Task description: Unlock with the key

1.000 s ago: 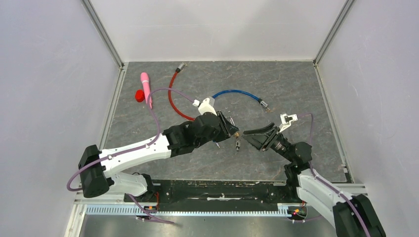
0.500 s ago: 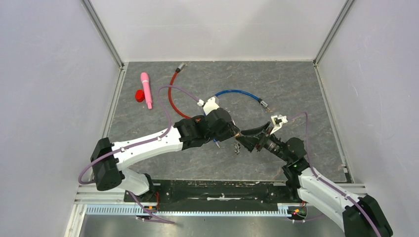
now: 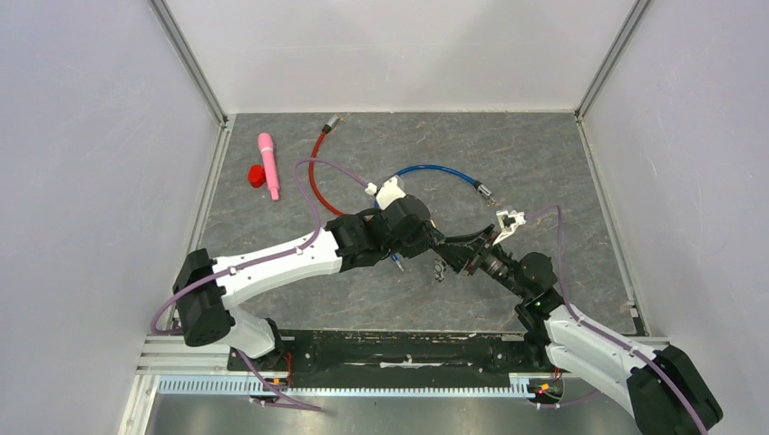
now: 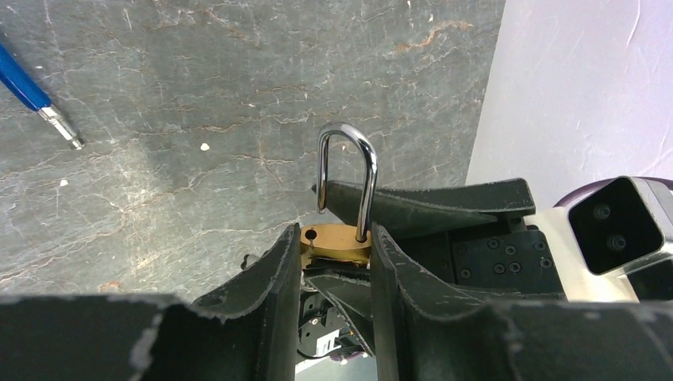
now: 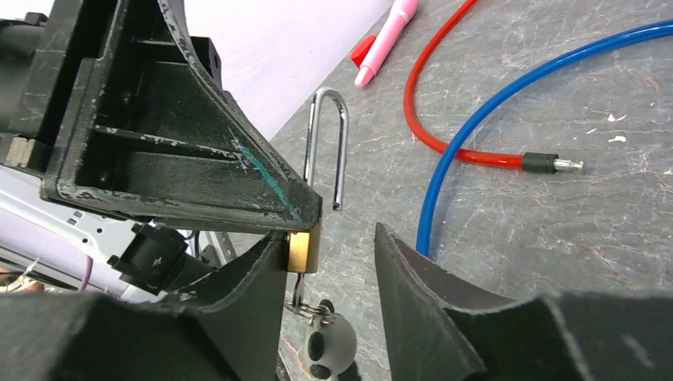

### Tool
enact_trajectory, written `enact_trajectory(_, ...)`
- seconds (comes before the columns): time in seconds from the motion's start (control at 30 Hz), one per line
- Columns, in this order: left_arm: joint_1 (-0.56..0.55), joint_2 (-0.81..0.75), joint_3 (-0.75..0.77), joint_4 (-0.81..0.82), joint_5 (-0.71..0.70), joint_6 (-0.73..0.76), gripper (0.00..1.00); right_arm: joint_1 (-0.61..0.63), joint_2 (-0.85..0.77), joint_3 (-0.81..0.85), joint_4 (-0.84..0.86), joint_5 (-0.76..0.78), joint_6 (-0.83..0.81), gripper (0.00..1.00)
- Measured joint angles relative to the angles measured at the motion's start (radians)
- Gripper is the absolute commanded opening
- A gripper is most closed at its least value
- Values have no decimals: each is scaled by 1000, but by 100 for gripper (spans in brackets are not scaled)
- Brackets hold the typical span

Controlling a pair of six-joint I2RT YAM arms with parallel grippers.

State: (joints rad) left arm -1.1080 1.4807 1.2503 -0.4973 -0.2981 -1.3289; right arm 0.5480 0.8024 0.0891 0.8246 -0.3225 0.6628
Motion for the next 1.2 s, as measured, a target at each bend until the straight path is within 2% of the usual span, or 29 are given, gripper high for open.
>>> enact_trajectory(0.1, 3, 2, 0, 5, 2, -4, 7, 6, 11, -2, 29, 8, 10, 29)
enact_trajectory(0.13, 4, 3, 0, 9, 1, -6, 9, 7, 14, -2, 39, 8, 18, 22)
enact_trajectory(0.2, 6, 6, 0, 17, 1, -7, 15, 10, 18, -4, 57, 6, 27, 2)
enact_trajectory(0.23, 7, 7, 0, 20, 2, -8, 21, 11, 19, -4, 64, 10, 26, 0)
enact_trajectory(0.33, 8, 7, -3, 24, 2, -8, 37, 11, 24, -13, 79, 12, 28, 0)
enact_trajectory(0.47, 29, 7, -27, 47, 38, -7, 45, 11, 23, -26, 80, 12, 28, 0)
enact_trajectory(0.8, 148, -23, -100, 142, 207, -7, 47, 8, 19, -39, 68, 9, 20, 0)
enact_trajectory(1.03, 180, -23, -100, 150, 292, -7, 46, 6, 19, -39, 49, -12, -1, 0)
enact_trajectory(1.2, 181, -8, -98, 181, 346, -5, 39, 6, 43, -39, 50, -48, 3, 0)
